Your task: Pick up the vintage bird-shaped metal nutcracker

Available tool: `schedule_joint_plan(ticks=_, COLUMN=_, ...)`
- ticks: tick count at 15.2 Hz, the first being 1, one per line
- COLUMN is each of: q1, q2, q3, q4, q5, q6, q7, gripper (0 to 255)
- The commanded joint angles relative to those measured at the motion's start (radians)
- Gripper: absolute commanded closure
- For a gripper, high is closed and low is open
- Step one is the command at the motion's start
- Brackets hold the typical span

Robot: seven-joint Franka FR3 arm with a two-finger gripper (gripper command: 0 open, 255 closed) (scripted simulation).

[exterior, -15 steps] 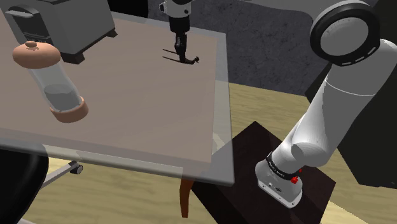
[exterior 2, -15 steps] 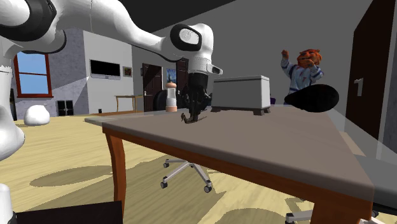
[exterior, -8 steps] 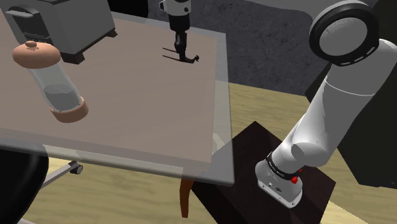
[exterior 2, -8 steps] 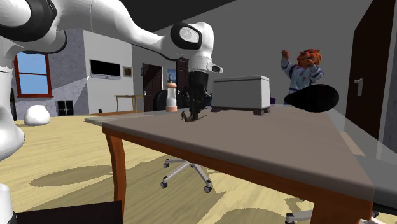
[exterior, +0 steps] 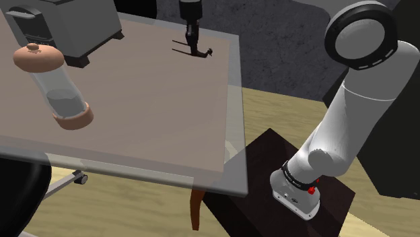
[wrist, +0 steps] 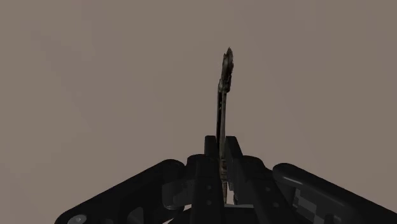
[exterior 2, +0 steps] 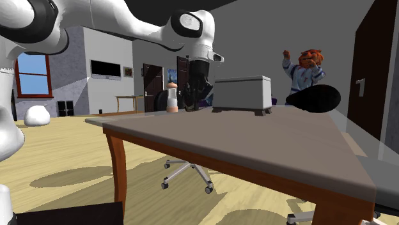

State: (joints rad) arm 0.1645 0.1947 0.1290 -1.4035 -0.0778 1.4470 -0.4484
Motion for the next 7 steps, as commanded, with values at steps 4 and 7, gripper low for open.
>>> schedule_joint_plan(ticks=4, q1=0.003, q2=0.027, q3=0.001, q4=0.108, q5=-0.004, q6=-0.082, q7=-0.003, gripper=255)
schedule_joint_plan(ticks=7, q1=0.005, q2=0.034, q3=0.001, q4=0.134, q5=-0.005, q6=-0.101, q7=-0.004, gripper=255)
